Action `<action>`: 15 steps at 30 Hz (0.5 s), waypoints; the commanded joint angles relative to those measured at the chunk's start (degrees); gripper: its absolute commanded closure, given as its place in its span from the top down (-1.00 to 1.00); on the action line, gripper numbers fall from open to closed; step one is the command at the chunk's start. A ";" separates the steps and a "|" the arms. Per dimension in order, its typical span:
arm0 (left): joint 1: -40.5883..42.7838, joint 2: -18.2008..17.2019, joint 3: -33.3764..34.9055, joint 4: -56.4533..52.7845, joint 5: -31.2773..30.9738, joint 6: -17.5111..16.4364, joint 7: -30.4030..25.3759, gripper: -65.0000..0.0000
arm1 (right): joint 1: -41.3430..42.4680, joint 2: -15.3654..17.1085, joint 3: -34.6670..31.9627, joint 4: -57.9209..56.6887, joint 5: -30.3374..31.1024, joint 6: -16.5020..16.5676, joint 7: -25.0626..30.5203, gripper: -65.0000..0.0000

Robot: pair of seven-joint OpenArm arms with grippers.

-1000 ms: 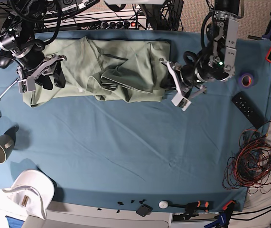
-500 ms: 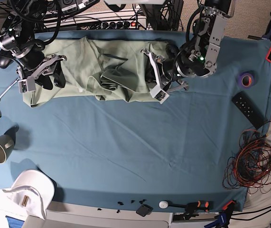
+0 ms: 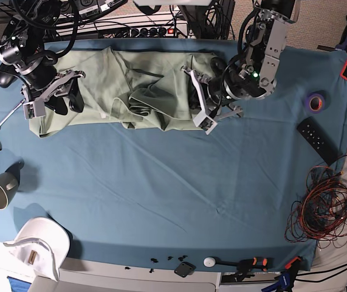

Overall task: Fold the T-shirt properly
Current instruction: 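Regrasp the folded layer with the left gripper and push it toward the right gripper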

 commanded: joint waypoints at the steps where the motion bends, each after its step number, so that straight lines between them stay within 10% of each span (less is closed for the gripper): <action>1: -0.61 0.26 -0.04 0.48 -0.59 -0.04 -1.57 -1.00 | 0.33 0.63 0.26 0.81 1.01 0.06 1.73 -0.12; 10: -0.61 0.28 -0.04 -0.09 -5.99 -1.53 -0.28 -1.00 | 0.33 0.63 0.26 0.81 1.03 0.06 1.75 -0.12; 15: -0.61 0.26 -0.04 -0.09 -17.18 -11.43 2.40 -1.00 | 0.31 0.63 0.26 0.81 1.01 0.06 1.75 -0.12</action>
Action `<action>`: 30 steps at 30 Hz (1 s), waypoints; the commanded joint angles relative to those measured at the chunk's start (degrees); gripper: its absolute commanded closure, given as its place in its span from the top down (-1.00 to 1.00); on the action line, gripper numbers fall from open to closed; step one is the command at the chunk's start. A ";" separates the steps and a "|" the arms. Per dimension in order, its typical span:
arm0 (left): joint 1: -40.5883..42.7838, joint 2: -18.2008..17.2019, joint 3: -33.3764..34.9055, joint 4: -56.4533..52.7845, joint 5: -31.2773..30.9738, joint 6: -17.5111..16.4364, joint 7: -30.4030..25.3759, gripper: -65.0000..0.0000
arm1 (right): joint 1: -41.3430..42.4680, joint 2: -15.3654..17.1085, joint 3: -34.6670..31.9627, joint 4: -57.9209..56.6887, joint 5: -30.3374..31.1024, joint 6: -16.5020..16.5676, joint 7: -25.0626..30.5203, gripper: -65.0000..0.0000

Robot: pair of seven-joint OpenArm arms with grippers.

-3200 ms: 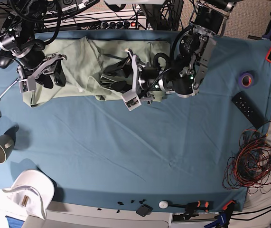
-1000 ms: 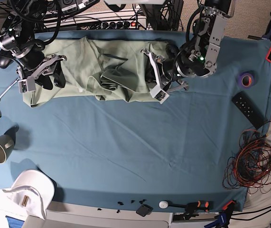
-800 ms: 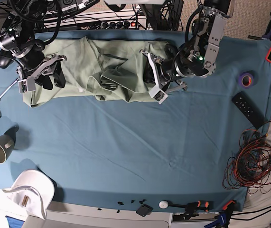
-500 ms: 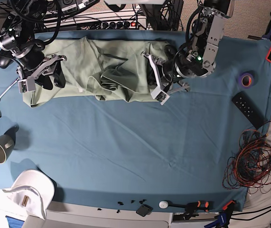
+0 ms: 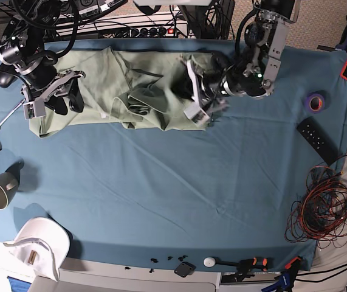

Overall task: Fold the T-shirt properly
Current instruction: 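Regrasp the folded layer with the left gripper and push it toward the right gripper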

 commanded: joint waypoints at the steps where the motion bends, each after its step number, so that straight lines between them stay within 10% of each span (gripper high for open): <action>1: -0.59 0.28 -0.04 0.90 -3.91 -2.82 -0.02 -1.00 | 0.33 0.63 0.26 0.81 1.01 0.06 1.73 -0.12; 3: -0.61 0.26 -0.04 0.90 -10.25 -9.77 2.01 -1.00 | 0.33 0.63 0.26 0.81 1.03 0.06 1.73 -0.12; 12: -1.14 0.24 -0.04 0.90 -19.78 -9.89 5.14 -1.00 | 0.33 0.63 0.26 0.81 1.01 0.06 1.70 -0.12; 17: -1.40 0.28 -0.09 0.90 -8.26 -9.46 0.28 -1.00 | 0.33 0.63 0.26 0.81 1.01 0.06 1.70 -0.12; 21: -1.40 0.26 -0.04 0.90 3.37 1.33 -4.68 -1.00 | 0.33 0.63 0.26 0.81 1.01 0.06 1.86 -0.12; 30: -1.42 2.93 -0.02 0.66 7.72 3.69 -6.95 -1.00 | 0.33 0.63 0.26 0.81 1.01 0.06 2.54 -0.12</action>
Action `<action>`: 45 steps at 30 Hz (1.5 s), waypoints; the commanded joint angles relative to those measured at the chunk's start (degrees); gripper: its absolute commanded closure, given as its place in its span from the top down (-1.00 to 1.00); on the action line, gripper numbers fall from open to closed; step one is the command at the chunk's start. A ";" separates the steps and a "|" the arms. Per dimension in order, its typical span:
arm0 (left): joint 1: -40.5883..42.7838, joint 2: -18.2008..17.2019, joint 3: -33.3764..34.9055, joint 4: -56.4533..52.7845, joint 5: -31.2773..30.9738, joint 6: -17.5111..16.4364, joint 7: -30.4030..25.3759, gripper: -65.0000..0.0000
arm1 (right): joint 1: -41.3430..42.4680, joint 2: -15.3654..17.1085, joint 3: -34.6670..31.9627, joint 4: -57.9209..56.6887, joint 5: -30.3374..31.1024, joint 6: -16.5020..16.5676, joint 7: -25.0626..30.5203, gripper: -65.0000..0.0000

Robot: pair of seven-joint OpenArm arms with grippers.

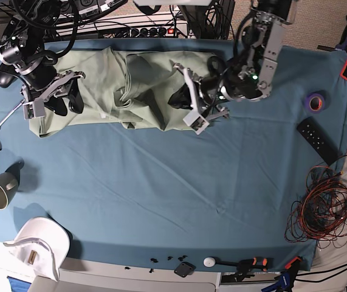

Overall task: Fold the T-shirt properly
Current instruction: 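Regrasp the folded layer with the left gripper and push it toward the right gripper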

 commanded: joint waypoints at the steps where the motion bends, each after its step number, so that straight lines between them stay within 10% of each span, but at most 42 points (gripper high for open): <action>1: -0.70 1.25 0.00 0.33 -1.09 -0.04 -1.68 -1.00 | 0.33 0.68 0.28 0.81 0.98 0.06 1.68 -0.12; 25: -15.06 12.20 10.95 -16.24 3.85 1.25 -4.15 -1.00 | 0.33 0.66 0.28 0.81 0.96 0.06 1.66 -0.12; 45: -12.46 5.86 10.80 -9.29 -4.22 1.18 6.49 -1.00 | 0.31 0.68 0.28 0.81 0.96 0.06 1.64 -0.12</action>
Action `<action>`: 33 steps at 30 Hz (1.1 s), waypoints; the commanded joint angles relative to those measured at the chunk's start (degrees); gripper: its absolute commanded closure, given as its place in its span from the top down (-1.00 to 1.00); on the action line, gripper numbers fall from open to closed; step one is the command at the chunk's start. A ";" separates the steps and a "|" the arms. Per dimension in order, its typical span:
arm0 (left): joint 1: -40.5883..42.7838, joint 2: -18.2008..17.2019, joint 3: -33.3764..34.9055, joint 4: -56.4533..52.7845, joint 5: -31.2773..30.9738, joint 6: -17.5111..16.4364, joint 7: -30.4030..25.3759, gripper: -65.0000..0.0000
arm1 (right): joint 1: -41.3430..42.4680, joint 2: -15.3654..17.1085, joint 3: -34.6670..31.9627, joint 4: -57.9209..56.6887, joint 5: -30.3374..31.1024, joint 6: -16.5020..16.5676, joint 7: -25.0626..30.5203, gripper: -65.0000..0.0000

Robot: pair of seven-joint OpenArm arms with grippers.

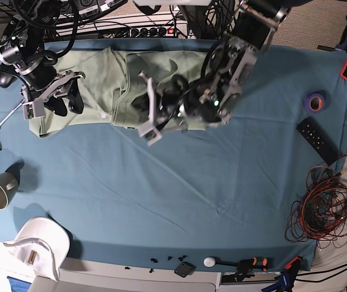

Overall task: Fold the T-shirt properly
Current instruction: 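Regrasp the folded layer with the left gripper and push it toward the right gripper, then open the right gripper and move it back to the shirt end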

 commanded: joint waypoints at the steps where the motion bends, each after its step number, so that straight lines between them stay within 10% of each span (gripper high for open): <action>1: -0.13 0.35 -0.02 0.96 -1.31 -0.22 -1.01 -1.00 | 0.31 0.63 0.26 0.81 0.98 0.06 1.49 -0.12; 13: 7.41 0.24 0.02 0.96 -5.92 -0.96 -3.23 -1.00 | 0.33 0.66 0.26 0.81 0.98 0.06 1.73 -0.12; 23: 3.32 0.04 -0.46 1.40 -8.00 -7.48 0.33 -1.00 | 0.48 0.96 0.81 0.81 -3.91 0.06 2.45 -0.12; 25: 2.69 0.00 -1.20 1.90 -8.22 -14.05 3.17 -0.98 | 0.48 1.73 1.25 0.81 -7.93 -0.90 3.08 -0.12; 29: 2.38 -0.37 -2.49 2.14 -10.12 -14.91 4.50 -0.34 | 0.46 5.55 1.22 0.81 -15.58 -1.27 5.01 -0.12; 33: 2.03 -2.73 -3.26 2.19 -10.56 -15.12 4.24 -0.23 | 0.46 8.98 1.22 0.74 -21.77 -5.09 7.26 -0.12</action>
